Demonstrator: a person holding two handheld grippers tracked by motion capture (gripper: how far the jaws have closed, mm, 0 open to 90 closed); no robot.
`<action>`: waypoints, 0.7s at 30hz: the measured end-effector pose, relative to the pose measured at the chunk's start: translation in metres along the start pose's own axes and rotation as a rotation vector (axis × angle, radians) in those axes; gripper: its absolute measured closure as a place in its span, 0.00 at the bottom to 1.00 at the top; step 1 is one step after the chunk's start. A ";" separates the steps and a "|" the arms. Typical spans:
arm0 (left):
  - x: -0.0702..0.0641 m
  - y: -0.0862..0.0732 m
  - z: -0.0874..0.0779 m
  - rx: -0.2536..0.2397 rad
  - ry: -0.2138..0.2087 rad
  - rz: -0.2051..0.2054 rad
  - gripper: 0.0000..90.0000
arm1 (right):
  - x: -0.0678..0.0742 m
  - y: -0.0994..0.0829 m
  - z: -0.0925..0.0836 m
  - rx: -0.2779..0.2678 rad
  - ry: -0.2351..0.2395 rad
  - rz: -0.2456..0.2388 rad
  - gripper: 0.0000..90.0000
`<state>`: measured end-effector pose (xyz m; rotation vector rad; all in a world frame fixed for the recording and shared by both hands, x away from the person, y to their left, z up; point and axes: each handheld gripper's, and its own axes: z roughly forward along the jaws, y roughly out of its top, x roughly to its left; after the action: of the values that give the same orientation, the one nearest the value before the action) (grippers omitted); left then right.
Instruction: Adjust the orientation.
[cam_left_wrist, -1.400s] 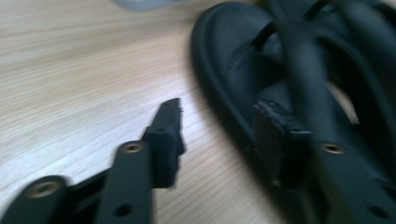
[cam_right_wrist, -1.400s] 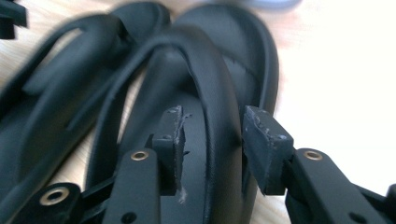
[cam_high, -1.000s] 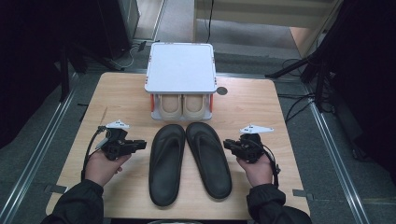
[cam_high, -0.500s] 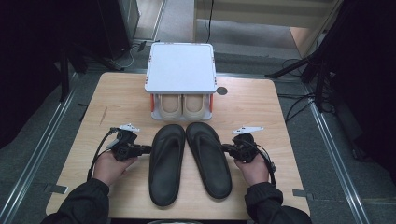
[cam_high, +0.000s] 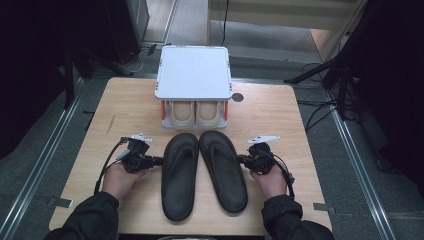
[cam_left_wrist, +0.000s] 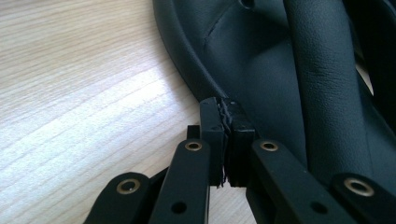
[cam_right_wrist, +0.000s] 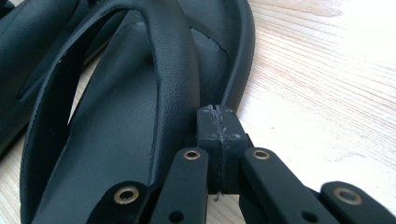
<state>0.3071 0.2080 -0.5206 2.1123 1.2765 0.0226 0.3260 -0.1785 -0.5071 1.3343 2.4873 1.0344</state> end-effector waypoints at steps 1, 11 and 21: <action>-0.001 0.000 0.000 0.001 -0.004 0.003 0.98 | 0.000 0.000 0.000 0.002 -0.001 0.002 1.00; -0.012 -0.002 0.005 0.011 -0.029 0.026 0.97 | 0.000 0.000 0.000 0.004 0.001 -0.001 0.99; -0.018 -0.003 0.008 0.017 -0.058 0.027 0.96 | -0.001 0.000 0.000 0.002 0.007 0.001 0.99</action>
<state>0.2978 0.1904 -0.5224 2.1284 1.2184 -0.0380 0.3263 -0.1790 -0.5077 1.3355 2.4939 1.0391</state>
